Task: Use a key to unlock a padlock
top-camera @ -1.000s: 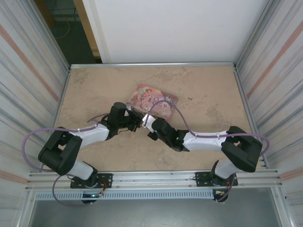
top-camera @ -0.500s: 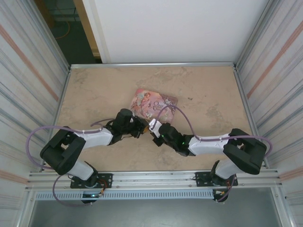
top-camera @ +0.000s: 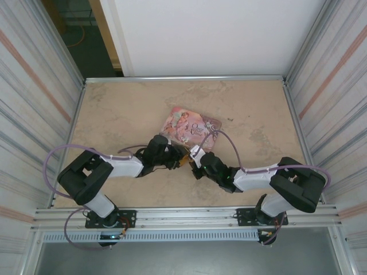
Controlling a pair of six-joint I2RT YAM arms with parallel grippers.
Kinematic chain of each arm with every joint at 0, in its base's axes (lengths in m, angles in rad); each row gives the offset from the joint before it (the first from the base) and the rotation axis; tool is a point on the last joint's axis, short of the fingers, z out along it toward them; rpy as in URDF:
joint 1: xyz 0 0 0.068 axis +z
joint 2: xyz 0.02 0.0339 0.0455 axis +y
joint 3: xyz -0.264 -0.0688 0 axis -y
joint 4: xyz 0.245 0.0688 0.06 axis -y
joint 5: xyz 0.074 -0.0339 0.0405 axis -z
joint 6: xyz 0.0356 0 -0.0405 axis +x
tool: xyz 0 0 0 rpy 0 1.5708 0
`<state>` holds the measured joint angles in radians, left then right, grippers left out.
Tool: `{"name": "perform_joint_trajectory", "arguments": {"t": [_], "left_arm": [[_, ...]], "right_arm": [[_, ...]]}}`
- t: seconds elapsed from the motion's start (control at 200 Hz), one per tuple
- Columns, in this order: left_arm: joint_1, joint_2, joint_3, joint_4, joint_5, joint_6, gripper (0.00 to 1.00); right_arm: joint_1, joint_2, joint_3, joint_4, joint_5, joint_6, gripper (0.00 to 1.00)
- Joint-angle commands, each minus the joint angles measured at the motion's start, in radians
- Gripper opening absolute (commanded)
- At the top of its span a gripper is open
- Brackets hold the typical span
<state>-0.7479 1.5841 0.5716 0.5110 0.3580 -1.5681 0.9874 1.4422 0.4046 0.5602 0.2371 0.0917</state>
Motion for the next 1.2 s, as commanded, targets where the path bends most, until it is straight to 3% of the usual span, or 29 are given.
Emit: {"name": "perform_joint_trajectory", "arguments": {"t": [0.0,0.306,0.586,0.832,0.992,1.192], "left_arm": [[0.001,-0.015,0.005,-0.038,0.027,0.024,0.36],[0.038,-0.184,0.047,-0.275,-0.052,0.193,0.52],[0.059,-0.419,0.119,-0.575,-0.25,0.43,0.56],[0.08,-0.542,0.161,-0.712,-0.393,0.64,0.63],[0.166,-0.551,0.144,-0.698,-0.337,0.718,0.67],[0.348,-0.458,0.161,-0.691,-0.115,0.822,0.69]], "right_arm": [[-0.009,-0.013,-0.029,0.052,-0.013,0.071,0.0],[-0.052,-0.055,-0.074,0.077,-0.119,0.149,0.0],[-0.144,-0.105,-0.095,0.041,-0.279,0.266,0.0],[-0.23,-0.093,-0.087,0.003,-0.42,0.341,0.0],[-0.243,-0.047,-0.066,-0.003,-0.435,0.366,0.0],[-0.251,-0.007,-0.044,-0.008,-0.44,0.379,0.0]]}}
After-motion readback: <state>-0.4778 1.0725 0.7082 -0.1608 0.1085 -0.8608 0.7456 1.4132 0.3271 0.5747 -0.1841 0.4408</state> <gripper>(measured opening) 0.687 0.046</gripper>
